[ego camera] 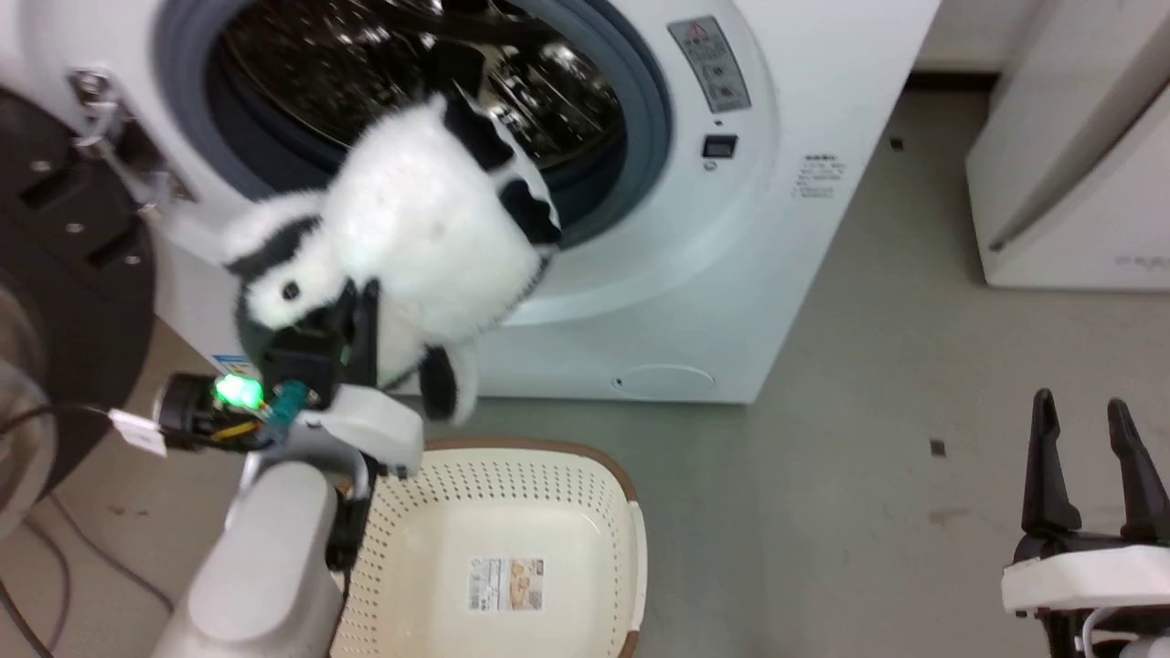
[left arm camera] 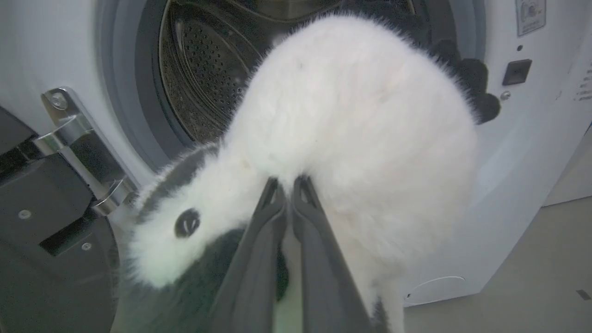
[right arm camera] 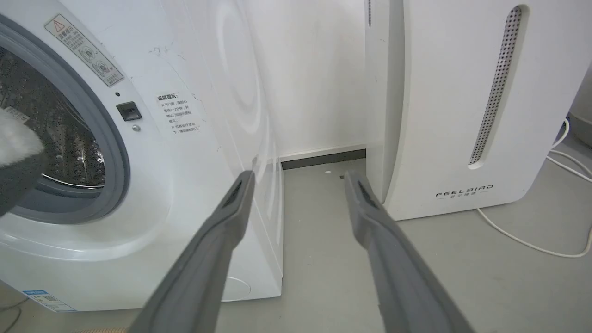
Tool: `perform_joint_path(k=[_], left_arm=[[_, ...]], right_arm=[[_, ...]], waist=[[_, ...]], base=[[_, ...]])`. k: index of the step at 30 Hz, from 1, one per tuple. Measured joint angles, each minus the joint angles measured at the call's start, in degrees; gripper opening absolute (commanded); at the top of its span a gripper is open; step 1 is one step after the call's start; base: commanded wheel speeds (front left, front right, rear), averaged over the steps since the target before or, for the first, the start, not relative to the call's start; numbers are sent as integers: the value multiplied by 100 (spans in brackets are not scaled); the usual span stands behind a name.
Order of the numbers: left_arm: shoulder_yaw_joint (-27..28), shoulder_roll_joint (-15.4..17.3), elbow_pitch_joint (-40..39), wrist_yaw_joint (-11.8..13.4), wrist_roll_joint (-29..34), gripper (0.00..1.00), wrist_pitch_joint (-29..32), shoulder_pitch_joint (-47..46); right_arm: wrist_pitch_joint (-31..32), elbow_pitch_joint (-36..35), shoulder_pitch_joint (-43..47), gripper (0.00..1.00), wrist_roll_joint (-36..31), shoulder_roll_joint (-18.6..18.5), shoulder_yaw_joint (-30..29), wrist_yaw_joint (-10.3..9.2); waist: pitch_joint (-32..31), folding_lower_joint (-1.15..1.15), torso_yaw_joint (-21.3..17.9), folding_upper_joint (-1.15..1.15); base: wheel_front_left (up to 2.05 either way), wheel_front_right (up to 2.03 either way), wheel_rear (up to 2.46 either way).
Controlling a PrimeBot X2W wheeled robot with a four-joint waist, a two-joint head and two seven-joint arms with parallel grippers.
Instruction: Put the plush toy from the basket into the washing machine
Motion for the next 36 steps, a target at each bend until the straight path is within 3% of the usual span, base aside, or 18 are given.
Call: perform_joint_path(k=[18,36], left_arm=[[862,236,455,-259,312,0,0,-1551],[1394,831,1067,-404,449,0,0,-3480]], right_arm=[[0,-134,-764,100,62,0,157,0],[0,-256,-1310,100,360,0,357,0]], waist=[[1269,1,-751,0],[2516,1,-1398,0]], base=[[0,0,0],[0,0,0]])
